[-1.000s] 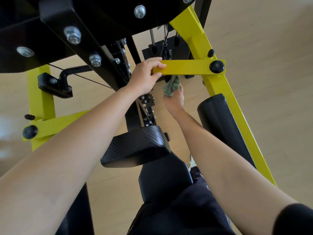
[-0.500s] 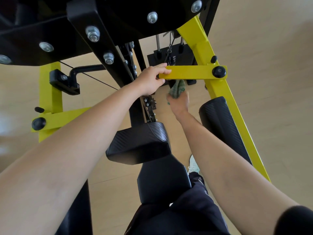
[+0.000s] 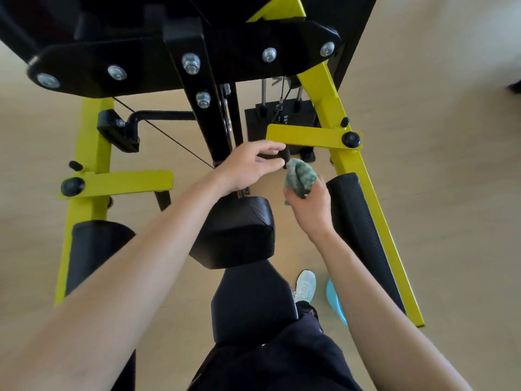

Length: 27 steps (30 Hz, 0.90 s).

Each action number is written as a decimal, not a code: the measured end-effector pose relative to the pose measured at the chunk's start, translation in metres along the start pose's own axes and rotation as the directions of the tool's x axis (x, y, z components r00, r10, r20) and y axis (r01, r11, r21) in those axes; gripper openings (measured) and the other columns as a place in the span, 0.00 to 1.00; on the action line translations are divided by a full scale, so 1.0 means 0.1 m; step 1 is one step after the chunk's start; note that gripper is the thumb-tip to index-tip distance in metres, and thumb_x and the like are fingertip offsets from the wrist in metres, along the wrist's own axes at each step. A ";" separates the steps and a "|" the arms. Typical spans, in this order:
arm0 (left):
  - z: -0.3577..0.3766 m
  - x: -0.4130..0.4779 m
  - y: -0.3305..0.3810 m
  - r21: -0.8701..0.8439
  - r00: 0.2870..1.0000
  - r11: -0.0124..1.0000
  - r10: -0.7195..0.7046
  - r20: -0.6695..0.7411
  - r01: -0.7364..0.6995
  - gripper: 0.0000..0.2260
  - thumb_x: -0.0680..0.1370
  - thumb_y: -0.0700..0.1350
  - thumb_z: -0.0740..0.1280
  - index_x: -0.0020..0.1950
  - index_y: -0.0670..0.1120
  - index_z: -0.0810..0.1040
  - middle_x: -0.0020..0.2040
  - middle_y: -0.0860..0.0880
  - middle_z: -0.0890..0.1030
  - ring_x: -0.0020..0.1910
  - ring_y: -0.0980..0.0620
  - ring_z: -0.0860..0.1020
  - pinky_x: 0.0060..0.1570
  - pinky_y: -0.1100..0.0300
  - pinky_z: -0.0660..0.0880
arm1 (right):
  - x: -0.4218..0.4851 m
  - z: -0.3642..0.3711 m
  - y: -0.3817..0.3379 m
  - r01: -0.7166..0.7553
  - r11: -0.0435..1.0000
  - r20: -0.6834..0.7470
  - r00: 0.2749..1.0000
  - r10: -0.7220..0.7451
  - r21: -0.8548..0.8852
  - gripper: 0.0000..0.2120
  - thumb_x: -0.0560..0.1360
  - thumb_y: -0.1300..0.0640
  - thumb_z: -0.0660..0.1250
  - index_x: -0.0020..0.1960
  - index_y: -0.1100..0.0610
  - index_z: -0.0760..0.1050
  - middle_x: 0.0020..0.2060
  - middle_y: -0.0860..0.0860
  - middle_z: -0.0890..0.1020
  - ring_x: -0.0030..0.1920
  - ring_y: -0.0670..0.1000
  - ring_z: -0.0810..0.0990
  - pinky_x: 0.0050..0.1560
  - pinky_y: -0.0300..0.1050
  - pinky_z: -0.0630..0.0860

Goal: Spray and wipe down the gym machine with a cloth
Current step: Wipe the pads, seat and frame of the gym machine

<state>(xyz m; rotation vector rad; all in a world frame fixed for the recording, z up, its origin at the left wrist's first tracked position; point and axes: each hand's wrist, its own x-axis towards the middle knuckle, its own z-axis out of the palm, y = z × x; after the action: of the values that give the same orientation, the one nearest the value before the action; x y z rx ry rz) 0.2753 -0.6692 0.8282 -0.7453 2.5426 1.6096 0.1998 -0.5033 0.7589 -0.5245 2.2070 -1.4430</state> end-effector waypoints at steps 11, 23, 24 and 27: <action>-0.34 -0.82 -0.31 -0.410 0.923 0.903 -0.041 -0.383 -0.130 0.13 0.79 0.44 0.73 0.64 0.49 0.81 0.57 0.49 0.85 0.58 0.50 0.83 0.58 0.50 0.82 | -0.14 0.40 -0.99 0.404 0.914 0.442 0.812 -0.380 0.041 0.26 0.73 0.60 0.76 0.70 0.51 0.74 0.62 0.48 0.79 0.63 0.46 0.79 0.62 0.48 0.80; 0.07 -1.38 -1.38 -0.733 0.267 0.643 -0.683 -0.680 -0.222 0.07 0.78 0.36 0.71 0.52 0.47 0.78 0.49 0.48 0.84 0.48 0.50 0.83 0.55 0.44 0.83 | 0.32 1.52 -1.38 0.665 0.687 0.813 0.551 -0.187 -0.292 0.22 0.77 0.55 0.73 0.70 0.51 0.76 0.64 0.51 0.78 0.59 0.50 0.78 0.62 0.44 0.74; 0.11 -1.37 -1.47 -0.739 0.230 0.643 -0.702 -0.674 -0.204 0.08 0.78 0.36 0.71 0.54 0.47 0.79 0.52 0.48 0.84 0.50 0.50 0.83 0.58 0.44 0.81 | 0.37 1.65 -1.35 0.720 0.609 0.836 0.524 -0.163 -0.332 0.23 0.77 0.54 0.72 0.71 0.51 0.75 0.66 0.52 0.77 0.64 0.52 0.76 0.66 0.47 0.71; 0.13 -1.23 -1.63 -0.765 0.196 0.611 -0.740 -0.643 -0.204 0.11 0.79 0.37 0.70 0.57 0.51 0.79 0.56 0.52 0.82 0.55 0.53 0.82 0.63 0.49 0.79 | 0.45 1.94 -1.32 0.767 0.528 0.875 0.476 -0.085 -0.365 0.26 0.78 0.55 0.71 0.75 0.52 0.72 0.71 0.53 0.76 0.71 0.56 0.73 0.73 0.55 0.68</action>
<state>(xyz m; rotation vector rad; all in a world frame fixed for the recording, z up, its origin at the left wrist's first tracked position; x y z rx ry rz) 0.4491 -0.6682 0.7202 -3.0091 1.4303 2.4199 0.2801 -0.7237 0.8052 -1.8170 1.7788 -0.1646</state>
